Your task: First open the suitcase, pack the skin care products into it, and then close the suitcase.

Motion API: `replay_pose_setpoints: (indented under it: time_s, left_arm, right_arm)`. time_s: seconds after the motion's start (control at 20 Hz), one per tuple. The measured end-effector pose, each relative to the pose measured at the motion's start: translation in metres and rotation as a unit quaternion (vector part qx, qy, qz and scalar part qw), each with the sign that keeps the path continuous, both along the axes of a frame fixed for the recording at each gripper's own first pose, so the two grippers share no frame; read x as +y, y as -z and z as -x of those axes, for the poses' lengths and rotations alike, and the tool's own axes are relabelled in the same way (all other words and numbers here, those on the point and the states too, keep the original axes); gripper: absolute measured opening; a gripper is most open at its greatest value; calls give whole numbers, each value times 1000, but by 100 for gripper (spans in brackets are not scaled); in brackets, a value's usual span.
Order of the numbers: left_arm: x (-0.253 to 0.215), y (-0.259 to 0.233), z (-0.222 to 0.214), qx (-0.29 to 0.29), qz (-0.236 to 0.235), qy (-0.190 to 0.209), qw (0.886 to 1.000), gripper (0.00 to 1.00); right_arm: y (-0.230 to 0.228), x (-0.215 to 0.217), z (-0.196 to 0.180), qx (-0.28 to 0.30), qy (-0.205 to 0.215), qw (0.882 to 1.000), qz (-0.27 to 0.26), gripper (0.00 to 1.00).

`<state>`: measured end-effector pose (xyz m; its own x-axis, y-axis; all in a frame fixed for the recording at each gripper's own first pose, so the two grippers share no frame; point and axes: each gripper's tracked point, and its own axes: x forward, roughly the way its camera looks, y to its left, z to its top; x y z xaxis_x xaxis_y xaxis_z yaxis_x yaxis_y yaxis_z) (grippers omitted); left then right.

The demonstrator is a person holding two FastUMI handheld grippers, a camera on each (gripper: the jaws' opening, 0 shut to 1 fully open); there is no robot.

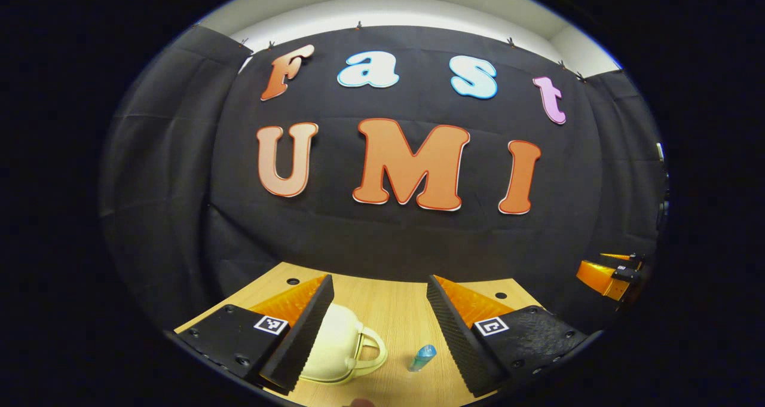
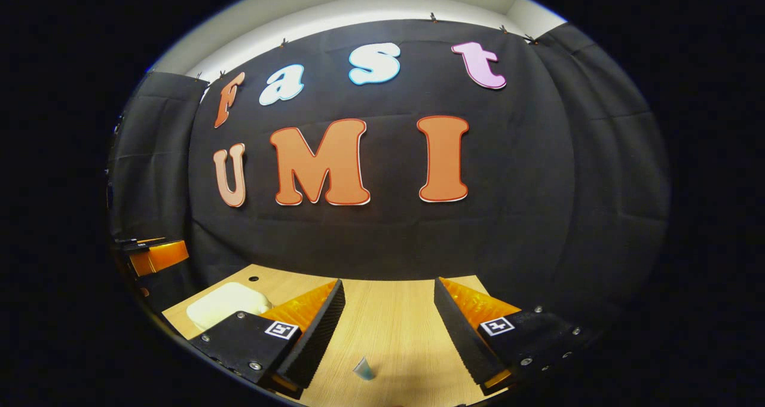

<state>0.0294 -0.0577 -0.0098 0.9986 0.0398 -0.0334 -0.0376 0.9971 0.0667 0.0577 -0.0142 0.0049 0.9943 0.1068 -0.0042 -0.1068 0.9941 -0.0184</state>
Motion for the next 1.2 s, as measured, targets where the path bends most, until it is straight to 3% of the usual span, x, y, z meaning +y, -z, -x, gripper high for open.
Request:
replay_pose_setpoints:
  time_s: [0.4, 0.65, 0.9, 1.2]
  left_arm:
    - [25, 14, -26, 2, -89, 28, 996, 97]
    - [25, 64, -47, 47, -221, 37, 974, 98]
    - [12, 131, -56, 93, -359, 74, 926, 98]
    - [-6, 224, -68, 145, -509, 122, 839, 98]
  right_arm:
    - [17, 14, 10, 7, 46, 999, 13, 95]
    - [26, 14, 10, 17, 61, 998, 16, 95]
    - [45, -6, 2, 37, 76, 996, 17, 95]
    - [74, -39, -3, 78, 96, 992, 5, 95]
